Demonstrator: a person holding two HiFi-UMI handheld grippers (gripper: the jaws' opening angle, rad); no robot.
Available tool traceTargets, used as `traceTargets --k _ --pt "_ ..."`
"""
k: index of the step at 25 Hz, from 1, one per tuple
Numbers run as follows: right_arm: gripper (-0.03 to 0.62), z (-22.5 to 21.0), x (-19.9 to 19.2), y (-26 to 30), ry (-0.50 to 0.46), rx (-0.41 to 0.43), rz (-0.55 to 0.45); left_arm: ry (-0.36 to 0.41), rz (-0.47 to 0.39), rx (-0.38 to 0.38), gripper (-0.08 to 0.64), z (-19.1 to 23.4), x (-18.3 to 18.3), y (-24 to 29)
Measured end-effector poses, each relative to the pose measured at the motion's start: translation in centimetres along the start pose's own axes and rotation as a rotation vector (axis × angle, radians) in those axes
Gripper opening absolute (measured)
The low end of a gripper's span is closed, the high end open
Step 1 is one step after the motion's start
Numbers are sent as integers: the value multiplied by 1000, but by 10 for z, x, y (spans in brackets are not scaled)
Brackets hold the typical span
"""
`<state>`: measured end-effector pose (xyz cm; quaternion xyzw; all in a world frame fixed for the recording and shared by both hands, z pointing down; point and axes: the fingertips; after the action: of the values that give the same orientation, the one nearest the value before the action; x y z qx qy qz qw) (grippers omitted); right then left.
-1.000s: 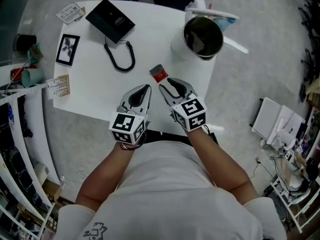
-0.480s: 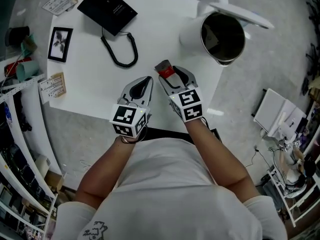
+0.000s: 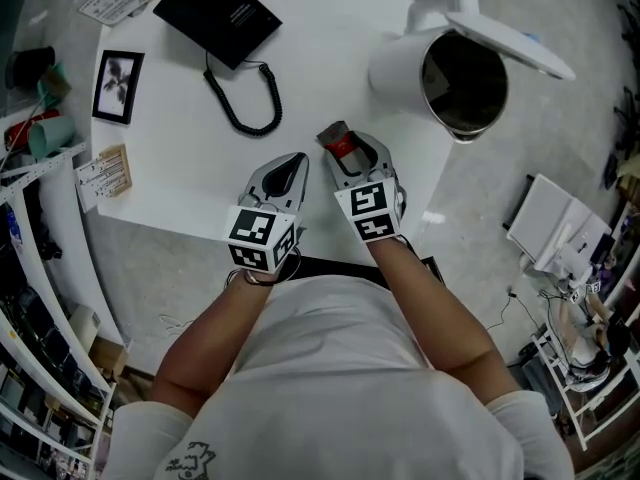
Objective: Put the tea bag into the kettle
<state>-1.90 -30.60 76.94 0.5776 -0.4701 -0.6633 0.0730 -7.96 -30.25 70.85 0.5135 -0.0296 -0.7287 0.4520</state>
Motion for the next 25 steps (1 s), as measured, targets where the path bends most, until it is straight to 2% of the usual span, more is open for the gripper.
traceTargets --k 6,11,13,17,25 --pt "207 -1 -3 0 -42 -34 19 6 -10 4 9 2 3 -5" --pt "177 0 -3 -1 -48 -29 21 -2 -10 13 9 1 -3 -13" --pt "130 4 -4 -2 -51 -19 28 -5 -9 13 9 -2 -6 -17" --pt "90 16 -9 -6 -43 25 45 -5 -11 16 9 -6 -11 -22" --pt "77 14 3 -52 -64 17 -29 -1 -44 31 9 -27 -13 -38"
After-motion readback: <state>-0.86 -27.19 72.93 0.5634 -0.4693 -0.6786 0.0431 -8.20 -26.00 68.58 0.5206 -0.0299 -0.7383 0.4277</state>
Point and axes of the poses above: the fingertips, and each gripper's own axes: y forward along the fingers, z to its left, x out of its top, and after that the axes turned 7 degrees about -z, right-handed
